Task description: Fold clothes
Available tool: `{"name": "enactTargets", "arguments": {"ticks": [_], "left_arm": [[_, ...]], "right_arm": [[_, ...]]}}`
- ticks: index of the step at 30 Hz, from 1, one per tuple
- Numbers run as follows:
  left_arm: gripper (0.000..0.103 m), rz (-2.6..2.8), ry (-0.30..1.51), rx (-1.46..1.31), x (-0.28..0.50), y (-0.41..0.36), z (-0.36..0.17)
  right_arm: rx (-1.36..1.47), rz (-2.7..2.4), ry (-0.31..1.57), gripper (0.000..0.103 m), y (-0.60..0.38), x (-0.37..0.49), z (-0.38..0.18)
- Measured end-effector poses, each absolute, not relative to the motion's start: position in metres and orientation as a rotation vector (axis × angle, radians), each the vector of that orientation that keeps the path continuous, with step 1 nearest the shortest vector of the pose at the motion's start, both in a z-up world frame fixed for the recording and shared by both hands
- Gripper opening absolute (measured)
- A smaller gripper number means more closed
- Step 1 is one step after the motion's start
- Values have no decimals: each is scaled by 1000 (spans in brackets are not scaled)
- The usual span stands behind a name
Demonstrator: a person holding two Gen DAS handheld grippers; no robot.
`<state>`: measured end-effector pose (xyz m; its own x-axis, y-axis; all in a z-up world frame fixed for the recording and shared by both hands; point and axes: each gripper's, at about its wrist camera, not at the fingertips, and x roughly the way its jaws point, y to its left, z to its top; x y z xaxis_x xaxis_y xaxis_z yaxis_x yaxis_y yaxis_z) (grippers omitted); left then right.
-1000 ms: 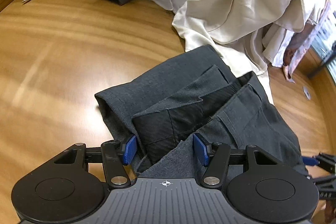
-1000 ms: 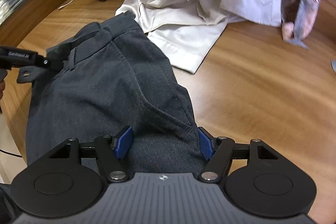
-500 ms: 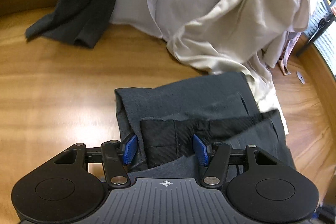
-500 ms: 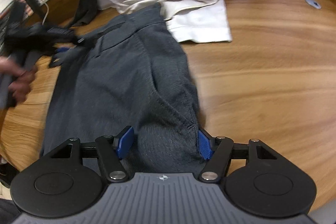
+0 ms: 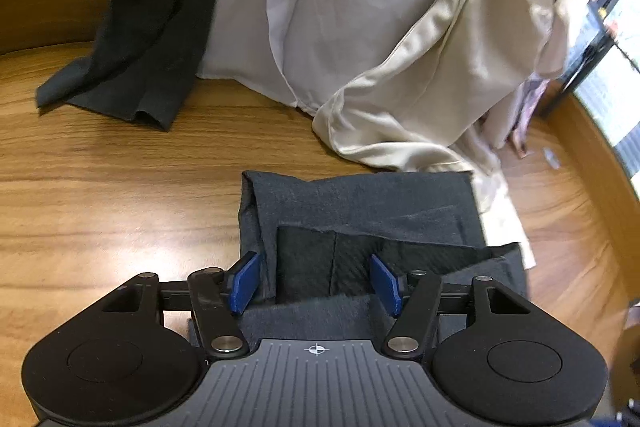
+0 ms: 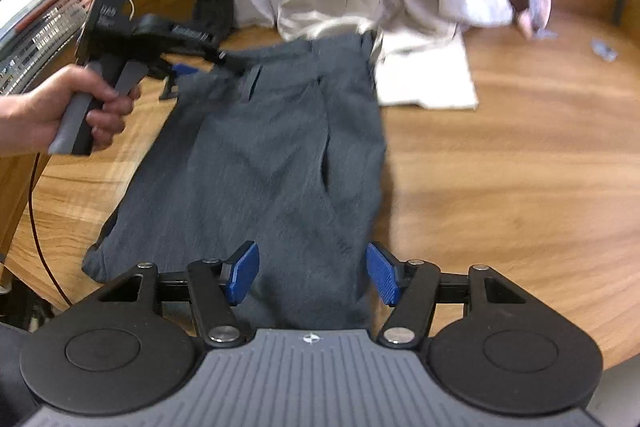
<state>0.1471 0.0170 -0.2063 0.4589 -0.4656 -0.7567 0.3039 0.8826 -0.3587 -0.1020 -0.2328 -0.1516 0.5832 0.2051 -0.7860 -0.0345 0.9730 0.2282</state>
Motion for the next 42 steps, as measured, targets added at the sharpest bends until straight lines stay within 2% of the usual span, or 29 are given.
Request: {"name": "enactTargets", "arguments": {"ticks": [3,5,8,13,22,25,26,28,42], "left_arm": [[64,-474,960,-247,131,37,-193],[62,-473,948,-283,120,49,-183],[61,-480,935,-292,98,62,-171],[51,-538,933,-279,66,69,-160],[51,-626,985,-211,27,62,-170],[50,-611,1006,-216,22,67,-177],[43,-609,1016,-221,21,68,-181],[37,-602,1039,-238,25,69,-189],[39,-468,1063,-286,88,51,-216]], "right_arm": [[163,146,899,57,-241,-95,-136],[163,171,886,41,-246,-88,-129],[179,217,891,32,-247,-73,-126],[163,286,911,28,-237,-47,-131],[101,328,934,28,-217,-14,-144],[95,292,928,36,-223,-6,-145],[94,278,926,43,-225,-3,-145],[97,242,914,49,-232,2,-146],[199,179,980,54,-250,62,-177]]}}
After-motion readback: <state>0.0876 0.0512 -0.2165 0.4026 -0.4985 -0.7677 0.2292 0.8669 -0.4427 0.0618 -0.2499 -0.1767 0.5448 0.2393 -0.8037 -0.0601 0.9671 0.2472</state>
